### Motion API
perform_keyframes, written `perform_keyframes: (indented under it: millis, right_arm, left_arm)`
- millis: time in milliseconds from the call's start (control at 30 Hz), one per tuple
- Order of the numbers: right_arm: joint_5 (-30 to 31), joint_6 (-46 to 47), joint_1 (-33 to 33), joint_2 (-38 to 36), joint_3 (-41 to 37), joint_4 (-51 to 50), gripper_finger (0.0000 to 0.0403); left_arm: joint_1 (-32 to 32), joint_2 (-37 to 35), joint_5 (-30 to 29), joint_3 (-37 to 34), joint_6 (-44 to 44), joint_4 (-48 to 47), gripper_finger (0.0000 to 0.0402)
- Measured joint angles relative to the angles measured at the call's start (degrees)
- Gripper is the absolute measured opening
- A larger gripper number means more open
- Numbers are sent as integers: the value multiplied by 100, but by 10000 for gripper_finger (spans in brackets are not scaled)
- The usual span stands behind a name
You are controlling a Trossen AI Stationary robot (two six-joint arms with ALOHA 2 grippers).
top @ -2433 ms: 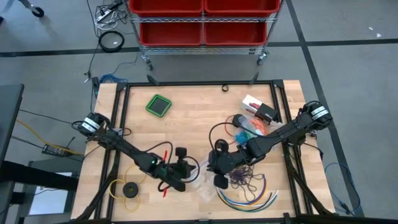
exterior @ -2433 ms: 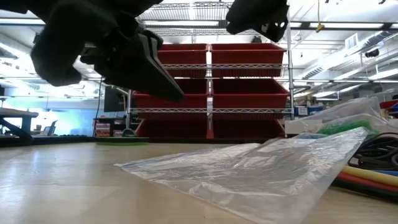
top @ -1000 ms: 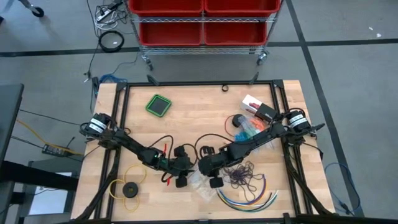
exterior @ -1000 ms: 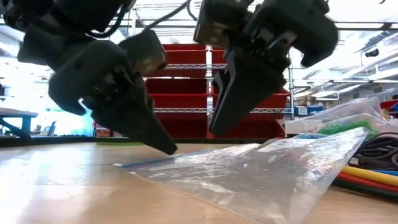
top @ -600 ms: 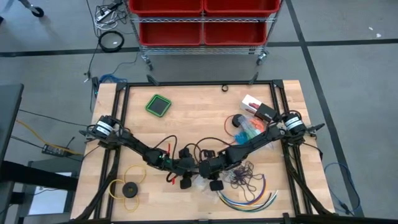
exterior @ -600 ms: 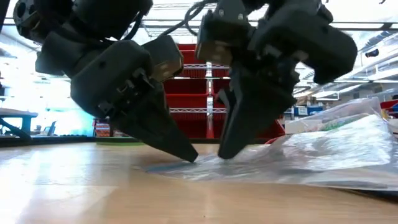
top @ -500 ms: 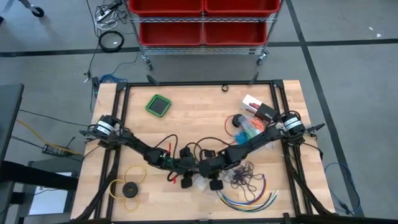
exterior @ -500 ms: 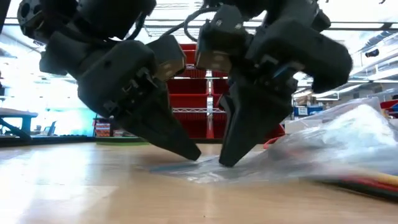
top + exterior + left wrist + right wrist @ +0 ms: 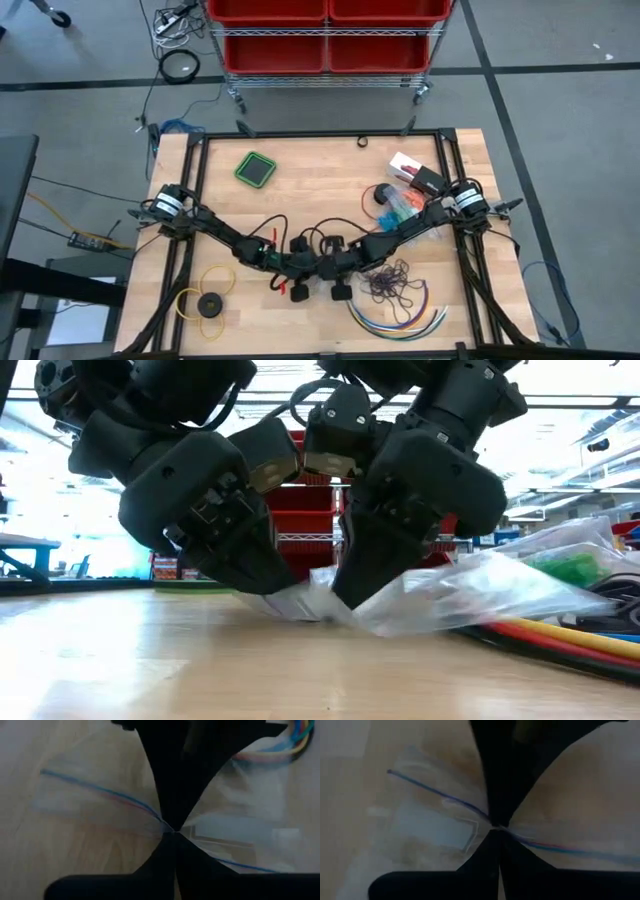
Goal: Sort rubber bands
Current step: Open the transparent zip bag
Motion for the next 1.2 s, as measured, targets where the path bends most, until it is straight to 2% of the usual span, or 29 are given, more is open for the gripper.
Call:
perform_keyframes:
  millis: [133,400,533,667,867,1067,1200]
  right_arm:
    - [134,45,7,-82,-7,-69,0]
    - [222,710,93,-652,6,-633,12]
    - [-15,1142,137,-727,7,-854,46]
    - [-65,1386,368,-575,13,-619,95]
    - [328,1405,590,-246,11,-561,148]
    - [508,1395,574,5,30,-497,172]
    - [735,1406,549,33,36,-497,161]
  left_arm:
    - [0,-11,-261,2,0,-30,34]
    - [5,-11,-326,9,-1,-33,78]
    - [4,-11,-342,7,-33,0,81]
    - [5,-11,-346,4,-166,0,81]
    - [4,-11,-355,0,-225,22,81]
    - [4,-11,-355,-2,-287,52,81]
    - [4,-11,-351,-4,-285,83,81]
